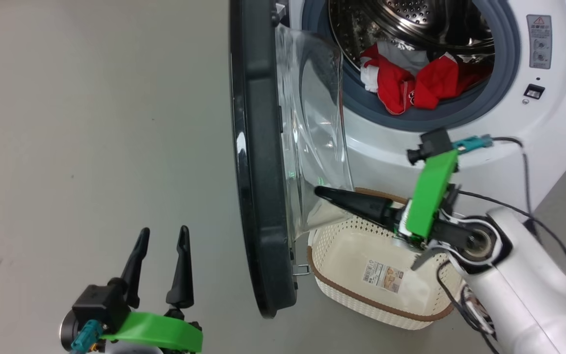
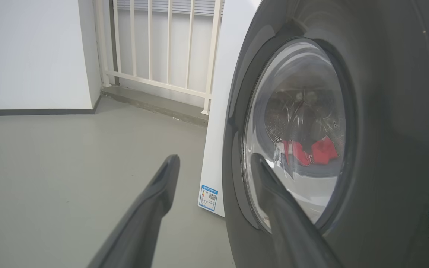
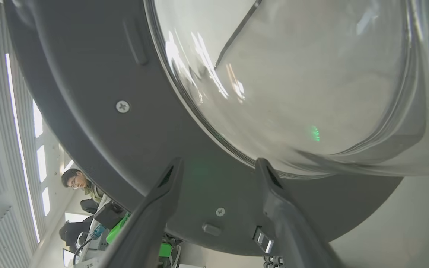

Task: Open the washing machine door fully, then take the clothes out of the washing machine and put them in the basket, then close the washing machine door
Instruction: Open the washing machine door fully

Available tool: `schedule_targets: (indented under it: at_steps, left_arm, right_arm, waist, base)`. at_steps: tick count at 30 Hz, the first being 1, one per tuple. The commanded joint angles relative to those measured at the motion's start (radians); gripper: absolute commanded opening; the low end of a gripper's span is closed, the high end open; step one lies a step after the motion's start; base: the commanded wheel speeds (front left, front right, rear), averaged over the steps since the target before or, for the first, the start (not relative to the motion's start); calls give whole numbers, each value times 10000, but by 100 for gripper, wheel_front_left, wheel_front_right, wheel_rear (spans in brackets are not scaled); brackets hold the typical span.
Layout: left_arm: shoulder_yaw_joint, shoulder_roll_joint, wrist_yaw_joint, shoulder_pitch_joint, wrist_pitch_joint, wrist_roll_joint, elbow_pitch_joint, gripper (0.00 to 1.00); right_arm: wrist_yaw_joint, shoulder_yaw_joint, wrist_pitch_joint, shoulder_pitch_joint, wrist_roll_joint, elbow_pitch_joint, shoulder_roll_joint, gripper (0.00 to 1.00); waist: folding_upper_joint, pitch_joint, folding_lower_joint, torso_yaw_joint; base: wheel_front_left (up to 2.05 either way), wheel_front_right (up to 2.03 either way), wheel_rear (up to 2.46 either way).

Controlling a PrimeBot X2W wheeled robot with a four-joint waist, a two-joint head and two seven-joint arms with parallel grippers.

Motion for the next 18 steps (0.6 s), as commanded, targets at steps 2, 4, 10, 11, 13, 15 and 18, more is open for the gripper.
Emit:
schedule_targets:
  at_steps: [2, 4, 10, 11, 13, 15, 18]
  left_arm:
    - [295, 150, -133, -136, -76, 66, -118, 100]
    - [261, 150, -162, -147, -76, 88, -45, 100]
    - [288, 150, -294, -134, -76, 170, 182, 100]
    - [299, 150, -306, -126, -76, 184, 205, 100]
    - [307, 150, -330, -114, -76, 206, 246, 100]
    - [299, 150, -348, -101, -76, 227, 276, 100]
    - [330, 150, -378, -79, -76, 249, 299, 100]
  right_arm:
    - [69, 123, -593, 219, -564, -715, -199, 100]
    - [69, 268, -1373, 509, -1148, -1202, -507, 100]
    - [69, 1355, -4952, 1047, -3600, -1950, -1608, 100]
    - [69, 1575, -5588, 1094, -3955, -1862, -1753, 100]
    - [69, 2017, -6711, 1149, -4544, -1589, -1995, 100]
    - [69, 2410, -7844, 1149, -5295, -1180, -2297, 100]
    - [69, 2630, -9189, 1187, -6113, -481, -2460, 100]
  waist:
    - [0, -92, 0, -51]
    - [0, -148, 0, -74]
    - [0, -232, 0, -178]
    - [0, -248, 0, -196]
    - [0, -285, 0, -218]
    - [0, -326, 0, -221]
    - [0, -365, 0, -229]
  base:
    - [0, 0, 0]
    - [0, 0, 0]
    - [0, 0, 0]
    - [0, 0, 0]
    - [0, 0, 0]
    - [0, 0, 0]
    - [0, 0, 0]
